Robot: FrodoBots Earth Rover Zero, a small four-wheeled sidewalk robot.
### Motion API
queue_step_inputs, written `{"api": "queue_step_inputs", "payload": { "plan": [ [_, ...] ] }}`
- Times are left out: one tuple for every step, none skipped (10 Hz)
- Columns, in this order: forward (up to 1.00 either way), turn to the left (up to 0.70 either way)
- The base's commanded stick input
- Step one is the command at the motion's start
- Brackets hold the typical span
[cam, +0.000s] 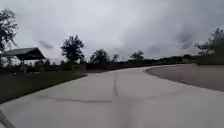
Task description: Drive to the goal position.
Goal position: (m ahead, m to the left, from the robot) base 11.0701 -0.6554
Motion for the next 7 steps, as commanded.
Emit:
{"api": "queue_step_inputs", "payload": {
  "plan": [
    [0.85,0.0],
    [0.85,0.0],
    [0.85,0.0],
    [0.85,0.0],
    [0.85,0.0],
    [0.85,0.0],
    [0.85,0.0]
  ]
}}
